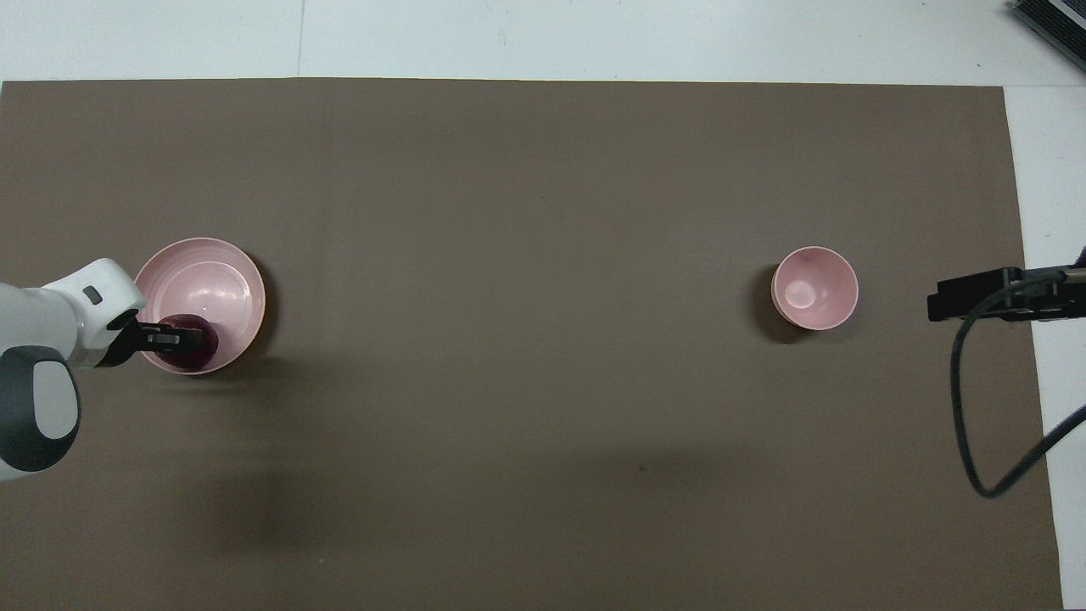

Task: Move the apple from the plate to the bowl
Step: 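Lift the apple with the left gripper while the right gripper approaches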

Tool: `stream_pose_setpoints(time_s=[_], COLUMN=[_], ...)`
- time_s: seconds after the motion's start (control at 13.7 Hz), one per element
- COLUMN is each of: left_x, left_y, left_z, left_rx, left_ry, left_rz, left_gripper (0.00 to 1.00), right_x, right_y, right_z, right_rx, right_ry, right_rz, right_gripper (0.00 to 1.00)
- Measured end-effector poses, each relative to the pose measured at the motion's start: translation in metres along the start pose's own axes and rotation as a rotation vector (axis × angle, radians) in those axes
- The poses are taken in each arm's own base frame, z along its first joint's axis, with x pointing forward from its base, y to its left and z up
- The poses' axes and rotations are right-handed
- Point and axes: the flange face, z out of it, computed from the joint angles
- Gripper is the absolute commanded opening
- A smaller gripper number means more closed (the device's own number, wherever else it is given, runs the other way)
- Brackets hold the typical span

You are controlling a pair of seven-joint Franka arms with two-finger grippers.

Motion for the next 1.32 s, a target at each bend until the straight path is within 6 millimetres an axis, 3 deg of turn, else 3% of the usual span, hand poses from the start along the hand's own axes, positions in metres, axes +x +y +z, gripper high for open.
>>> stream_pose_setpoints(time_s=[0.22,0.51,0.66,0.95,1.32], left_x=[0.004,0.016,0.023,0.045,0.051], left_y=[-0.001,0.01,0.03,0.09,0.144], left_z=[-0.007,-0.031,-0.039,-0.057,-0.061], left_rx=[0.006,-0.04,-0.148,-0.385,-0.7], left_ry=[0.022,0.087,0.129,0.201,0.234], left_rz=[0.014,-0.01,-0.06,-0.157,-0.349], left_gripper=[0.0,0.0,0.0,0.0,0.0], right_x=[0.01,0.023,0.028,0.042,0.058], right_y=[-0.008,-0.044,-0.067,-0.129,-0.193], right_z=[0.019,0.055,0.074,0.114,0.154], right_rx=[0.046,0.092,0.128,0.213,0.404], right_ry=[0.024,0.04,0.04,0.039,0.015], right_rz=[-0.006,-0.031,0.016,0.121,0.343], right_gripper=[1.0,1.0,1.0,1.0,1.0])
